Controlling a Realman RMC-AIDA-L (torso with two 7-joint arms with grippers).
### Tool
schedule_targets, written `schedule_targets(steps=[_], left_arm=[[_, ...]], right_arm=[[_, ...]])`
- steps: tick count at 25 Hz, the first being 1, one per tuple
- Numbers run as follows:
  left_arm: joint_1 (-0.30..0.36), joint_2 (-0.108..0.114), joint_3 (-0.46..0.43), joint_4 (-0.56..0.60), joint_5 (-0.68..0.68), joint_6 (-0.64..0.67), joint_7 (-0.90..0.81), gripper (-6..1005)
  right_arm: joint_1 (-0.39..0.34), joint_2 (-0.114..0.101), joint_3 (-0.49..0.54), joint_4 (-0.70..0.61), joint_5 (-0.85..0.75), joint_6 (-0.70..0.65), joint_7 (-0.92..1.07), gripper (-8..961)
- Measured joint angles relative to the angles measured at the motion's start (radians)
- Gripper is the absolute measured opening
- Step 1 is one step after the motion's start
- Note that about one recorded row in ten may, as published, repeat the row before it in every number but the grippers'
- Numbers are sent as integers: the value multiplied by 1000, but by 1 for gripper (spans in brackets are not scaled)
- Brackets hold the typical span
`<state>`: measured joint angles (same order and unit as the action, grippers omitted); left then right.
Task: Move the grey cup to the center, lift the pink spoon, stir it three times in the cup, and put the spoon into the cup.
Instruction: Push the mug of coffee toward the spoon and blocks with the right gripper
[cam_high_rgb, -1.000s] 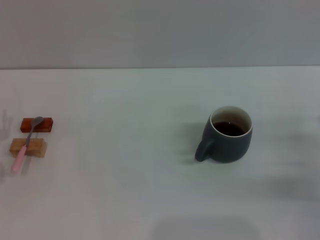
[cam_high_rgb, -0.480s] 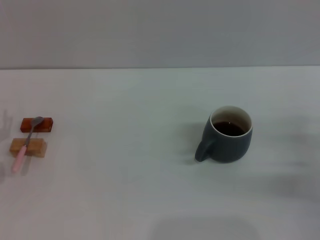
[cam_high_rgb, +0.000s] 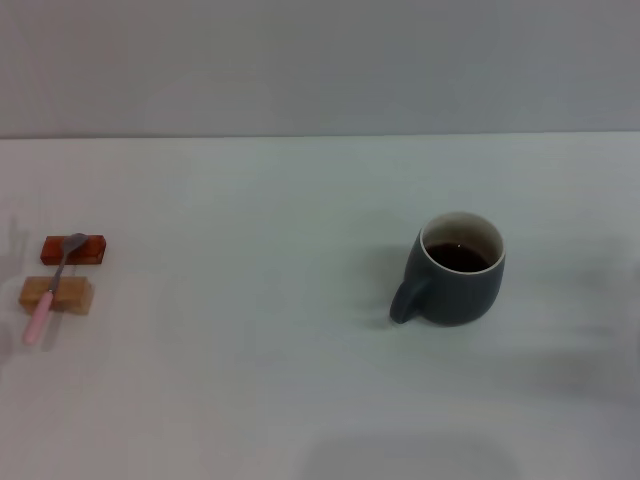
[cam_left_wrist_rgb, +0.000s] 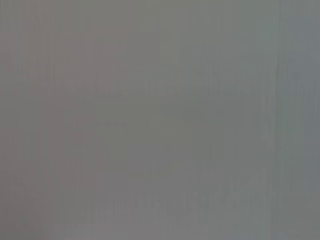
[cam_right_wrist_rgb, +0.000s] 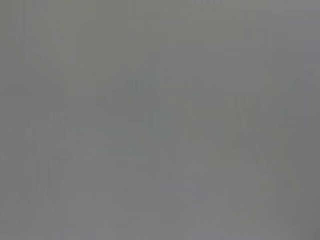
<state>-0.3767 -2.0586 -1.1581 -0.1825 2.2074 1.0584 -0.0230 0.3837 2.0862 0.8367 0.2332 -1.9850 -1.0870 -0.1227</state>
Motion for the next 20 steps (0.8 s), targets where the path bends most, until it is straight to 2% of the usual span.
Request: schedule_targets(steps=[5,20], left_arm=[[-1,-1,0,0,0,0,0,818],[3,-2,-1,0,0,0,0,818]], right_arm=[[0,-1,-24,0,0,2,0,11],[0,-2,-44,1,3,-4,0,-2]])
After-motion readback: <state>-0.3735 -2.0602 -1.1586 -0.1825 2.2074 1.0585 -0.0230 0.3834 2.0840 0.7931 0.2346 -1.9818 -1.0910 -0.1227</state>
